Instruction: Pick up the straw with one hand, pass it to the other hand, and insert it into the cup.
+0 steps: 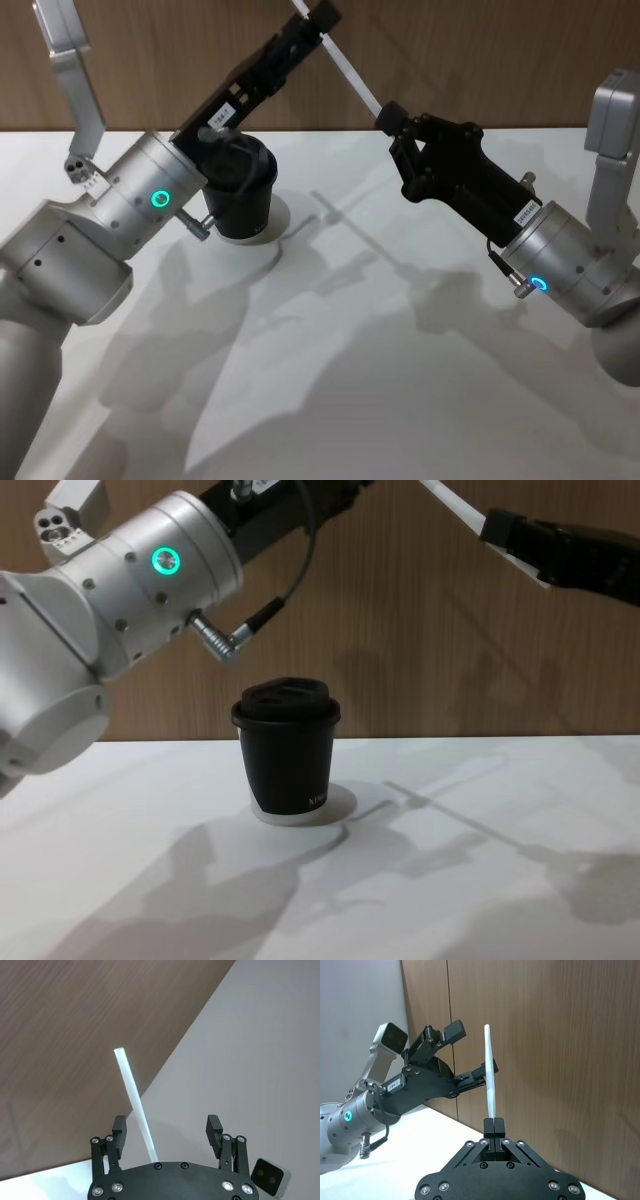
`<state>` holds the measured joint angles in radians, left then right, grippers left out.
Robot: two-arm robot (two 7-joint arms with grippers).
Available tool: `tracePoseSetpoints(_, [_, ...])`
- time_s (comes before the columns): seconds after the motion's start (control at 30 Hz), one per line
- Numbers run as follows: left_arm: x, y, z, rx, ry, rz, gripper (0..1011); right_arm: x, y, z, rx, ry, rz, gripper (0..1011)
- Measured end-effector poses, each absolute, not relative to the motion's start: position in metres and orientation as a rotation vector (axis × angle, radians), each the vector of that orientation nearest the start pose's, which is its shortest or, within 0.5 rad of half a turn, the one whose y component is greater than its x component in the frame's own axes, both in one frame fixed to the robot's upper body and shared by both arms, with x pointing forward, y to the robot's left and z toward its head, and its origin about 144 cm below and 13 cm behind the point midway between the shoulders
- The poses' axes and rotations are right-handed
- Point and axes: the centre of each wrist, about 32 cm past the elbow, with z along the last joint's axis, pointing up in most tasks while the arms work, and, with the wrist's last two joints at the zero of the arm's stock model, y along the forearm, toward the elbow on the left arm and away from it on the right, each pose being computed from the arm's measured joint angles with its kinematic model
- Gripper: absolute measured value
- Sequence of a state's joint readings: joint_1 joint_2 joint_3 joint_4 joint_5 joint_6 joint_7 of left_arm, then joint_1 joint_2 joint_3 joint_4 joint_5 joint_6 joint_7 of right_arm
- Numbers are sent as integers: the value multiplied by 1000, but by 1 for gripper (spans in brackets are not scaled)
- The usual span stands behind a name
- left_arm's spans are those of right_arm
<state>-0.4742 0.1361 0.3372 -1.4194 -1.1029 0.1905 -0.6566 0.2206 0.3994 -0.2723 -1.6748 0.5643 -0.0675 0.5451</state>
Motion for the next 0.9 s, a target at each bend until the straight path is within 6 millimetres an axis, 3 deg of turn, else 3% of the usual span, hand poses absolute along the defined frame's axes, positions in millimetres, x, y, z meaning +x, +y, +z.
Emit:
tracePoseSetpoints(0.33, [574, 158, 1262, -710, 455, 344, 999, 500, -249, 1238, 263, -144, -715, 4])
tracePoseSetpoints(0.47, [576, 156, 1262, -712, 461, 340, 938, 500, -250, 1238, 263, -145, -715, 4])
tracePoseSetpoints(0.9, [577, 150, 1263, -724, 448, 341, 530, 500, -250, 1238, 263, -145, -715, 4])
